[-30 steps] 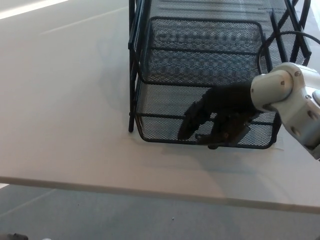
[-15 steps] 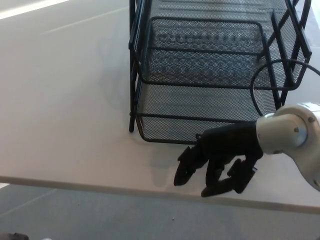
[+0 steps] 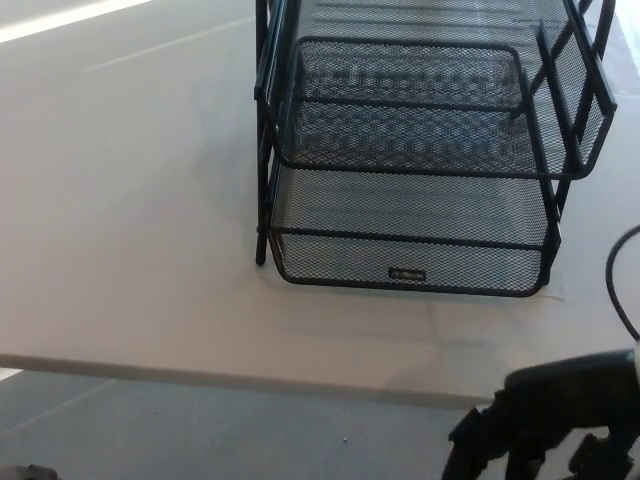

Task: A balck drawer is kept on the middle of the table and the robot uses its right hand to push it back away from the robot

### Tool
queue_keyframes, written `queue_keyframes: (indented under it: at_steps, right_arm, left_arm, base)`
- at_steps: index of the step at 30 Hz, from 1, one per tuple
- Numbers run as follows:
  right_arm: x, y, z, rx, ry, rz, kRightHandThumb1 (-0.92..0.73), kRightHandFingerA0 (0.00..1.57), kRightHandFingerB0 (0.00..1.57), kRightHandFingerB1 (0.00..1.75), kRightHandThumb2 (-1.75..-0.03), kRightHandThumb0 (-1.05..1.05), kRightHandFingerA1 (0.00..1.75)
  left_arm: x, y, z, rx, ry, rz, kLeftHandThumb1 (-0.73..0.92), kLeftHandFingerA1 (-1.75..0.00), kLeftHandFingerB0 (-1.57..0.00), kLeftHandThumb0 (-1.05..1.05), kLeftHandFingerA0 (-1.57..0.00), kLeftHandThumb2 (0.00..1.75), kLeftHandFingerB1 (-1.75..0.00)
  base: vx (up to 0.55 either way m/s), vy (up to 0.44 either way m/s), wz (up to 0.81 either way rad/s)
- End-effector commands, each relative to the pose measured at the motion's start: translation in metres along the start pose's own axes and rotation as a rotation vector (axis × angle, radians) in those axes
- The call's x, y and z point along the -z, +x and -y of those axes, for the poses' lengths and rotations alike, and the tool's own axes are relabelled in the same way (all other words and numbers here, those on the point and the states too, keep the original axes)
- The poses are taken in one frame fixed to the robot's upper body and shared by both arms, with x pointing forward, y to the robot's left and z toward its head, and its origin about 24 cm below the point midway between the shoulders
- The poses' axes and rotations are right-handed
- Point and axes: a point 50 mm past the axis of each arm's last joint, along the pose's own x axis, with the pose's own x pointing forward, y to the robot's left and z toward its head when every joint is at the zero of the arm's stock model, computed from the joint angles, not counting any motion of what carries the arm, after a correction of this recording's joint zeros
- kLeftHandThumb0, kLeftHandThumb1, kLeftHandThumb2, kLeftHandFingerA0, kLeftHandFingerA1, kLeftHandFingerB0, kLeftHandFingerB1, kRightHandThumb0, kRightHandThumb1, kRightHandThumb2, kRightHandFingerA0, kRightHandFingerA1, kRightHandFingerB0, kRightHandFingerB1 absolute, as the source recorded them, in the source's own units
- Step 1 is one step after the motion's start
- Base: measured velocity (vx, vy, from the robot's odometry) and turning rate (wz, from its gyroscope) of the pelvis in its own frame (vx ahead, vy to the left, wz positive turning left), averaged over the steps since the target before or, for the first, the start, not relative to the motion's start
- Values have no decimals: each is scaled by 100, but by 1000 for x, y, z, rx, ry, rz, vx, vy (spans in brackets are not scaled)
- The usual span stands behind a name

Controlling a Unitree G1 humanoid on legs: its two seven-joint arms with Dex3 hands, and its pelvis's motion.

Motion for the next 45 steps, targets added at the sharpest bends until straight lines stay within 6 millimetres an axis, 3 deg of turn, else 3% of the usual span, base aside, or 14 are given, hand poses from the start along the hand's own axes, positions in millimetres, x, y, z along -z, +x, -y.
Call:
queue_keyframes:
  at_steps: [1,13,23,30,31,32,33,34,35,36,37,40,41,45]
  right_arm:
    - [42,24,-38,-59,172,-58,-82,52,39,35,-64,-54,42]
    - [102,38,-84,75,369,-226,-81,50,38,34,-64,-52,41]
    - [138,32,-83,205,329,-454,-77,53,43,36,-63,-42,48]
    - [158,45,-82,201,290,-582,-77,53,40,37,-63,-43,46]
    - [160,48,-81,202,283,-605,-63,48,37,53,-96,-49,64]
    - [161,51,-80,204,273,-632,-63,48,37,53,-96,-49,64]
    - [164,54,-80,208,285,-657,-76,56,60,52,-64,-43,133]
    - [166,56,-80,209,295,-672,-76,56,60,52,-64,-43,133]
    - [169,60,-81,215,325,-694,-74,57,64,66,-65,-42,148]
    - [170,62,-82,219,351,-704,-74,57,64,66,-65,-42,148]
    - [172,65,-84,216,360,-719,-75,58,68,66,-62,-40,122]
    - [178,72,-90,186,384,-788,-76,61,65,57,-61,-40,107]
    - [183,73,-94,168,408,-792,-77,57,53,45,-62,-42,46]
    - [189,76,-103,129,453,-792,-72,60,51,40,-61,-47,46]
  left_arm:
    - [7,-4,-1,-1,6,-14,72,-38,-31,-56,-46,63,-32]
    - [9,-5,-2,-4,3,-12,72,-38,-32,-57,-48,63,-33]
    - [10,-5,-1,-5,-2,-18,71,-38,-32,-57,-47,63,-32]
    - [10,-5,-1,-4,-1,-19,72,-38,-32,-57,-47,63,-32]
    - [10,-5,-1,-3,1,-22,72,-37,-31,-57,-46,63,-32]
    - [10,-5,-1,-3,4,-25,72,-37,-31,-57,-46,63,-32]
    - [10,-5,-1,-1,7,-25,75,-37,-32,-57,-46,63,-32]
    - [10,-5,-1,-1,10,-24,75,-37,-32,-57,-46,63,-32]
    - [10,-5,0,0,12,-24,72,-38,-32,-59,-46,63,-33]
    - [10,-5,0,0,12,-24,72,-38,-32,-59,-46,63,-33]
    - [10,-5,0,0,13,-25,76,-37,-32,-56,-45,63,-32]
    - [11,-5,0,-4,3,-27,72,-37,-31,-57,-45,63,-32]
    - [11,-5,0,-5,3,-25,72,-38,-32,-57,-47,63,-32]
    - [12,-5,0,-5,5,-24,76,-37,-33,-56,-47,62,-33]
  base:
    - [0,0,0]
    - [0,0,0]
    - [0,0,0]
    - [0,0,0]
    - [0,0,0]
    - [0,0,0]
    - [0,0,0]
    - [0,0,0]
    - [0,0,0]
    - [0,0,0]
    - [0,0,0]
    - [0,0,0]
    - [0,0,0]
    - [0,0,0]
